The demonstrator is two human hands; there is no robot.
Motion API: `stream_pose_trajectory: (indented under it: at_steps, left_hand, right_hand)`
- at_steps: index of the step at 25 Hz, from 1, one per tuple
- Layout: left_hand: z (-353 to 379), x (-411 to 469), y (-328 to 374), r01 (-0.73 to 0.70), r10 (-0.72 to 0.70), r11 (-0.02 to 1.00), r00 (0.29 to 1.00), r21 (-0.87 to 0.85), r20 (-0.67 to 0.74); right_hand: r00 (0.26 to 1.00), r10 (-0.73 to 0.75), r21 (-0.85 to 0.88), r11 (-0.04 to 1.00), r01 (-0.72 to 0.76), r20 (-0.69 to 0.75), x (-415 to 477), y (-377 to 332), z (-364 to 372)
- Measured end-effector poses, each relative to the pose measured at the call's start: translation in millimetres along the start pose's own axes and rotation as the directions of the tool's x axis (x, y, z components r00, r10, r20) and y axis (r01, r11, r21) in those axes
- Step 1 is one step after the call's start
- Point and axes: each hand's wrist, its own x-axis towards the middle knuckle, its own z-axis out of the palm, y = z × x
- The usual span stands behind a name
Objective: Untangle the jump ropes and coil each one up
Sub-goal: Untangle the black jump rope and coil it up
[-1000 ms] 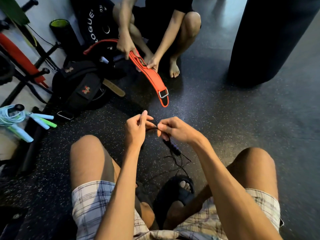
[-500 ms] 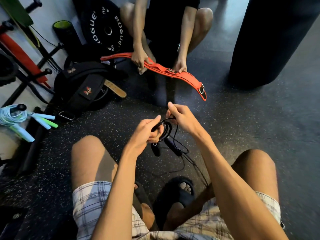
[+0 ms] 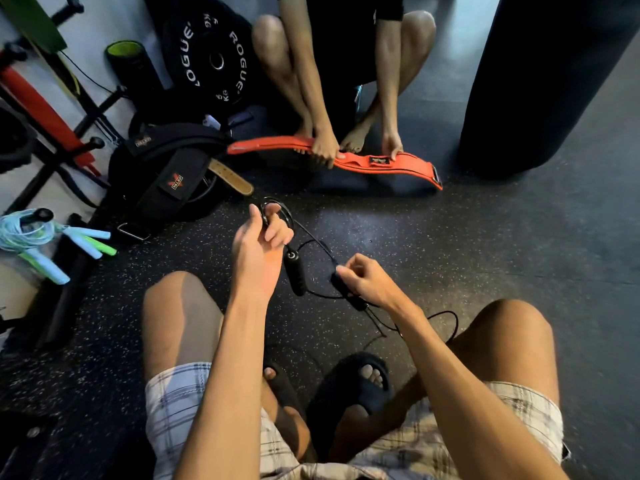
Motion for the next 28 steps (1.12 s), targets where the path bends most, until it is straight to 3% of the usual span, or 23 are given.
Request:
stream_pose_trajectory:
  at_steps: [3,6,12,16,20,23,28]
  left_hand:
    - [-3.0,2.4,0.4,-0.109,0.12,0.989,0.986,0.096,-0.117]
    - [-7.9,4.3,-7.0,-0.189,0.237,0.946,0.957,0.264,-0.165]
    - [-14.0,4.2,-22.3,-0.241,0.383,0.718,0.92,0.653,-0.081]
    - [-18.9,3.5,-29.5,-0.16,0.333,0.484,0.943,0.86,-0.012]
    - [-24.2,2.7,-27.6,-0.067,0.139,0.264,0.99,0.962,0.031]
    - [-21.6,3.2,-25.6,-0.066,0.06,0.212,0.997,0.975,0.054]
    - [-21.2,-0.7,-27.6,-0.013,0.183,0.232,0.983,0.973,-0.031]
  right_hand:
    - [0.998,0.01,-0.021,1.0,-0.009,0.054,-3.6,3.2,0.0]
    - [0.993,-0.064,-0.105,0.992,0.074,0.099,-6.0,-4.5,0.1]
    - [0.973,-0.153,-0.262,0.945,0.196,0.175,-4.2,-30.5,0.5]
    - [0.944,-0.264,-0.319,0.894,0.316,0.197,-4.0,-54.9,-0.3]
    - [0.911,-0.388,-0.299,0.86,0.412,0.141,-4.5,-78.6,-9.3]
    - [0.91,-0.406,-0.312,0.857,0.41,0.082,-5.7,-84.1,-15.9]
    - [0.969,-0.135,-0.371,0.906,0.204,0.205,-9.1,-62.5,-16.2]
